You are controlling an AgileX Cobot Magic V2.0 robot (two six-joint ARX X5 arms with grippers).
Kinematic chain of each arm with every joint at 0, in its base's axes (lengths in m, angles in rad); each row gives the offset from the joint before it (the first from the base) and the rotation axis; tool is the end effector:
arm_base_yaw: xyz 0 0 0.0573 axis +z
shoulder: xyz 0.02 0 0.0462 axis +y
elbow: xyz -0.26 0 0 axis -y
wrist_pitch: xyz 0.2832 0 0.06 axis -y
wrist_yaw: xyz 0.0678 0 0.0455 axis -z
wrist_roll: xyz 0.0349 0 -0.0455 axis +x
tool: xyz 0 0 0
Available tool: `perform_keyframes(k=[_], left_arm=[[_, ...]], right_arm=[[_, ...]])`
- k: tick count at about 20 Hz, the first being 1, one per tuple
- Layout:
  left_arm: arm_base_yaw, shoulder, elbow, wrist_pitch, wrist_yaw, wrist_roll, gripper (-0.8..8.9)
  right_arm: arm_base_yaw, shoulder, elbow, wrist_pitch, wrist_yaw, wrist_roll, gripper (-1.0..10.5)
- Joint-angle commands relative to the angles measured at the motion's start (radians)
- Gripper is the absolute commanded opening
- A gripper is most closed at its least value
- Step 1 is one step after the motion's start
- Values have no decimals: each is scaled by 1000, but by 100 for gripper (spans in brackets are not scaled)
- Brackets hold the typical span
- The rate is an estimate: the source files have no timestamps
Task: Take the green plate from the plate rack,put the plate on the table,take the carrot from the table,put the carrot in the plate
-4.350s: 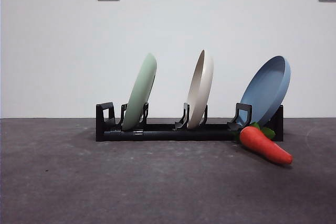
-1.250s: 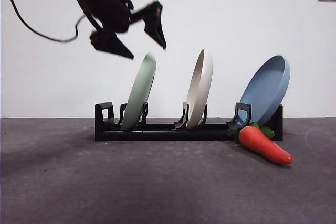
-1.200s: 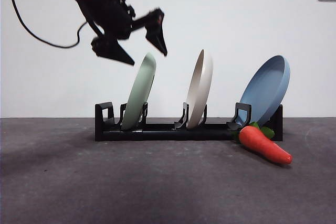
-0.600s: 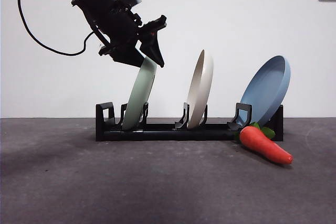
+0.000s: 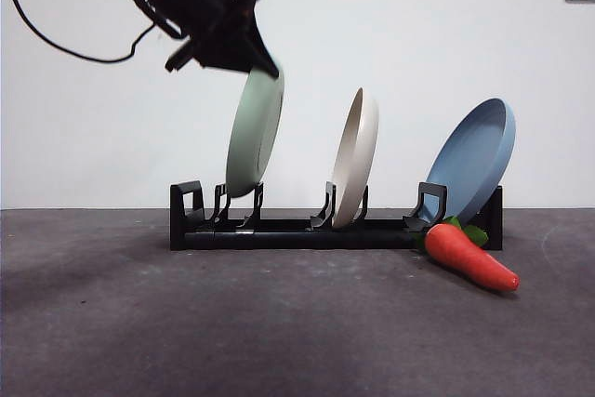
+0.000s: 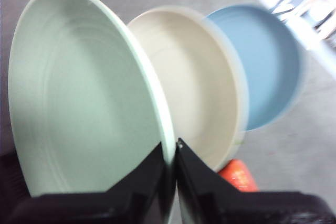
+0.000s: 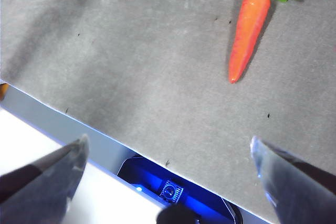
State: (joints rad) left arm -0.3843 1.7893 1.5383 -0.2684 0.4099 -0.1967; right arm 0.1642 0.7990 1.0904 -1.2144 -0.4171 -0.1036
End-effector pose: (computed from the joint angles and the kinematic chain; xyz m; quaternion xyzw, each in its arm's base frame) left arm 0.4140 -0.1824 0.2956 -0.0908 0.2922 -0.3468 0.8866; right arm 0.1485 0.0389 0.3492 0.0117 0.4279 0.2791 0.8596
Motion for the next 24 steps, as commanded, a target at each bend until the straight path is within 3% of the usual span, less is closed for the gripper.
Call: perform_keyframes(k=[1,4,8,11,13,20,24], left_arm=[[1,-49,3,9,48,-14,-8],[-2,-141,3,-40,97,-10,-8],[-44,-327,3,-248,77,151,-8],[-140,-462,3,-459,-130,329,-8],[-239,-513,3,-552,-308,380,-7],[-605,-484,-29,-678,-730,430,-6],[-688,-447,-171,-630,-801,429,-6]], right_arm=[[2,0,3,4,-1,0,658],[2,0,3,8,-1,0,658],[2,0,3,18,-1,0,658],[2,0,3,34,0,0,657],[2,0,3,36,-1,0,657],[2,0,3,36,-1,1,658],[2,0,3,35,-2,2,658]])
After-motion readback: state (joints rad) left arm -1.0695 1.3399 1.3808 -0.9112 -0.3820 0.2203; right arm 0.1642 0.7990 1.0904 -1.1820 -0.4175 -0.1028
